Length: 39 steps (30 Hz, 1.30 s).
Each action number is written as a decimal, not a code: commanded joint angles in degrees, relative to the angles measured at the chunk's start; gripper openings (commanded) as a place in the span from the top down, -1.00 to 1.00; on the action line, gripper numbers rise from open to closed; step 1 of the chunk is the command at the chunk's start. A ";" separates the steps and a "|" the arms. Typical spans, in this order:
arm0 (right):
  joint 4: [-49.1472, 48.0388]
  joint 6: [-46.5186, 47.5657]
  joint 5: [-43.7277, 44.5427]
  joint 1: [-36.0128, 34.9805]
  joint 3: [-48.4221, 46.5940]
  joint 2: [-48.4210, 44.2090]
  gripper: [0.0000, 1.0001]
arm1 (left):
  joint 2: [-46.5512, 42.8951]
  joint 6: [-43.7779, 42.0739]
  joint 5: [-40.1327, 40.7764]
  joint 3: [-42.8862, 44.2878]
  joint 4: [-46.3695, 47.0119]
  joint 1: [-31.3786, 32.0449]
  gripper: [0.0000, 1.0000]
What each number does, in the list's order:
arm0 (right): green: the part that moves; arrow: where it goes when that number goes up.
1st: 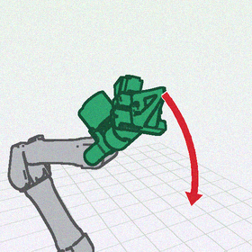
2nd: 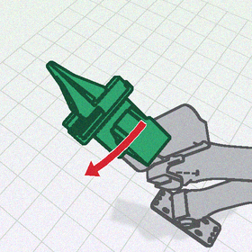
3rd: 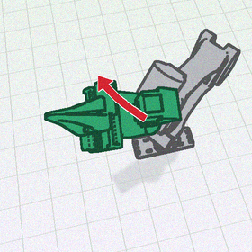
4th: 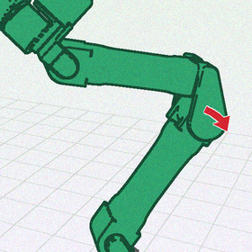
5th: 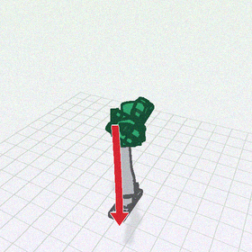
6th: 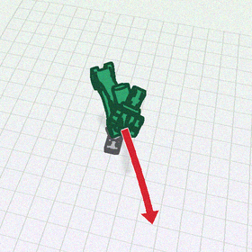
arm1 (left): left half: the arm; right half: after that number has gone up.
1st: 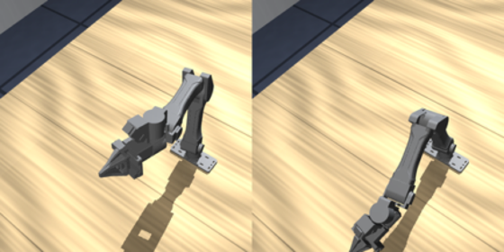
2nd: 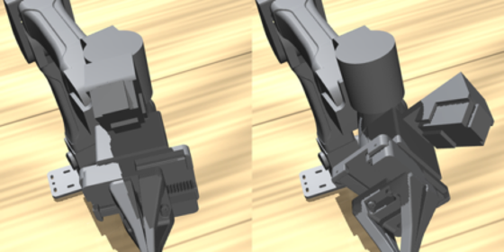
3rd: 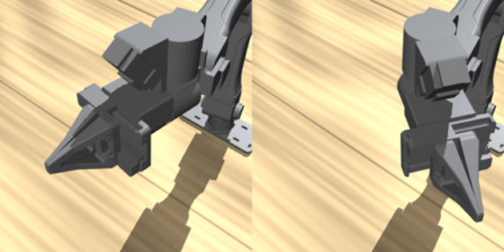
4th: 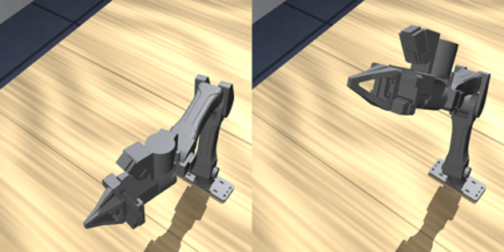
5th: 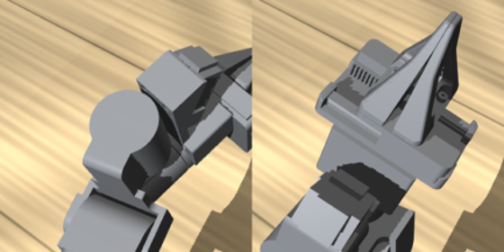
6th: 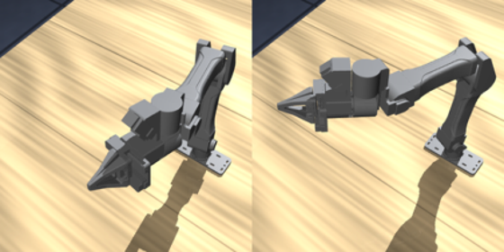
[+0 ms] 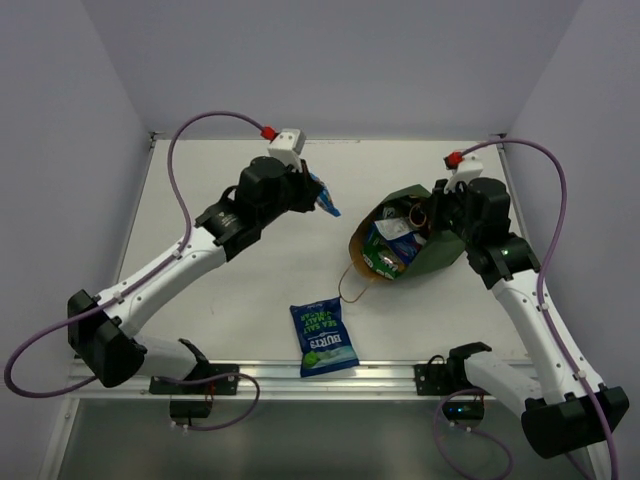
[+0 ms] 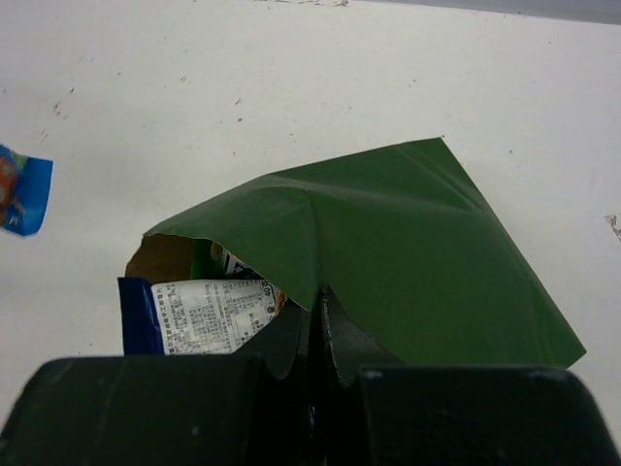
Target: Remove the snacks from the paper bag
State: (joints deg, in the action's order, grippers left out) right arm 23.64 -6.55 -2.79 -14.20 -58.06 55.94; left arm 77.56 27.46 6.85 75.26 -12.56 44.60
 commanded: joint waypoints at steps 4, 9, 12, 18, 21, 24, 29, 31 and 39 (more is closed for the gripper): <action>1.94 -2.51 -3.01 0.05 -1.97 -1.45 1.00 | -0.74 2.86 0.01 -10.39 2.00 -18.12 0.96; 1.94 -3.12 -3.98 0.13 -1.00 -2.33 1.00 | 2.93 5.14 -3.60 -19.70 11.14 -32.44 0.88; 1.94 -3.30 -4.33 0.05 -0.39 -2.85 1.00 | 6.27 5.67 -5.18 -21.91 15.27 -36.23 0.54; 1.94 -3.56 -4.95 0.05 0.14 -3.03 1.00 | 7.17 5.76 -6.59 -22.79 15.11 -37.92 -0.55; 2.11 -3.30 -4.86 0.05 -0.12 -3.12 1.00 | 4.02 5.76 -8.86 -22.36 12.73 -37.83 -1.00; 2.64 -3.12 -4.16 0.05 -0.56 -3.30 1.00 | -1.07 6.20 -12.03 -22.18 7.56 -35.56 -1.00; 3.87 -2.95 -2.75 0.05 -2.23 -2.86 1.00 | -7.58 9.87 -7.91 -20.16 -1.85 -24.14 -1.00; 4.05 -3.12 -2.22 0.05 -2.58 -2.59 1.00 | -9.35 11.82 -3.90 -20.59 -3.78 -20.45 -1.00; 3.61 -3.65 -3.19 0.05 -3.02 -2.07 1.00 | -8.84 19.73 -5.70 -16.49 -2.57 -11.22 -1.00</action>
State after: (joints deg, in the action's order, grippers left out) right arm 27.42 -7.99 -5.43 -14.20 -57.95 54.22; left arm 66.87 42.04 2.33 53.82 -15.92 28.80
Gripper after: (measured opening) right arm 0.033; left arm 0.996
